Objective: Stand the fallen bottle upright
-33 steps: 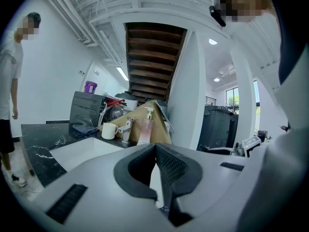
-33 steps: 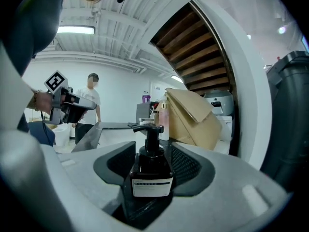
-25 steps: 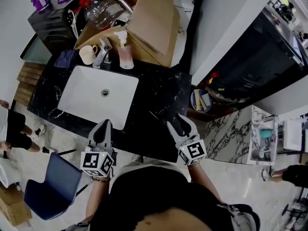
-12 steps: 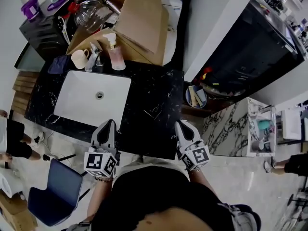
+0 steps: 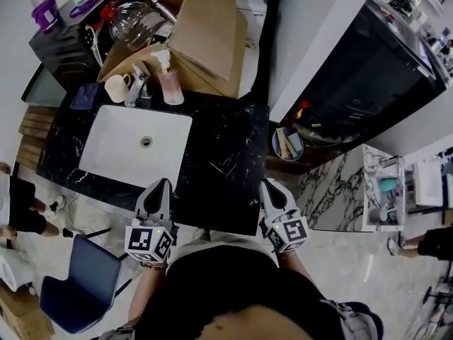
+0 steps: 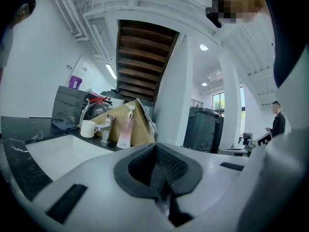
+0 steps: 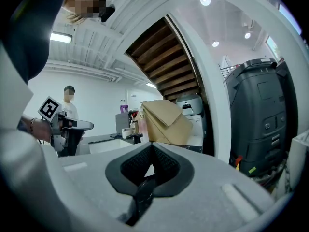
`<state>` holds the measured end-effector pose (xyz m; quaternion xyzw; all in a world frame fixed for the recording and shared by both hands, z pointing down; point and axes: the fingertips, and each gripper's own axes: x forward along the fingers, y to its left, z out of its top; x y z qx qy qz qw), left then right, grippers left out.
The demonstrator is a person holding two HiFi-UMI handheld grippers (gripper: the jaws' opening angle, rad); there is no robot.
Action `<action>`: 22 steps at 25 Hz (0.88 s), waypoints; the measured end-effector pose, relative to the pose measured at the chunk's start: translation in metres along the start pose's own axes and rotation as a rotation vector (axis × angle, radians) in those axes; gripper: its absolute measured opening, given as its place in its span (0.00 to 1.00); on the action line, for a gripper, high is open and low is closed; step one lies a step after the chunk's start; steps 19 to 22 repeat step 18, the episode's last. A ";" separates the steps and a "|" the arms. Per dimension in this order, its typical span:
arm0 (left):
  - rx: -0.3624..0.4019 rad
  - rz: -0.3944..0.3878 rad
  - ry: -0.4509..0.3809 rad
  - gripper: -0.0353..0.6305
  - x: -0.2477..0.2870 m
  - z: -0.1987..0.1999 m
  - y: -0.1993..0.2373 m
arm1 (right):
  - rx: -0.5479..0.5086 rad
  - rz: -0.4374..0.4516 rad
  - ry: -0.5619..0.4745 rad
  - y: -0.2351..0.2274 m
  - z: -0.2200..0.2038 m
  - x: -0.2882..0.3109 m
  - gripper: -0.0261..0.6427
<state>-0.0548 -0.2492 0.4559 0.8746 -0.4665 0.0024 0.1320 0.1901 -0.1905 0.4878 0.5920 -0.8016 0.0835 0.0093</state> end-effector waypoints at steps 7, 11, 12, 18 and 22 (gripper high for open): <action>-0.002 0.007 0.003 0.06 -0.001 0.001 -0.001 | 0.011 0.005 0.010 0.003 -0.002 0.002 0.05; -0.001 0.010 -0.002 0.06 -0.003 0.000 -0.001 | 0.009 0.001 0.009 0.000 -0.003 0.002 0.05; -0.001 0.011 -0.002 0.06 -0.003 0.000 -0.001 | 0.010 -0.001 0.008 -0.001 -0.002 0.003 0.05; -0.002 0.015 0.002 0.06 -0.002 0.000 0.001 | -0.020 -0.001 0.014 -0.004 0.000 0.008 0.05; -0.002 0.015 0.002 0.06 -0.002 0.000 0.001 | -0.020 -0.001 0.014 -0.004 0.000 0.008 0.05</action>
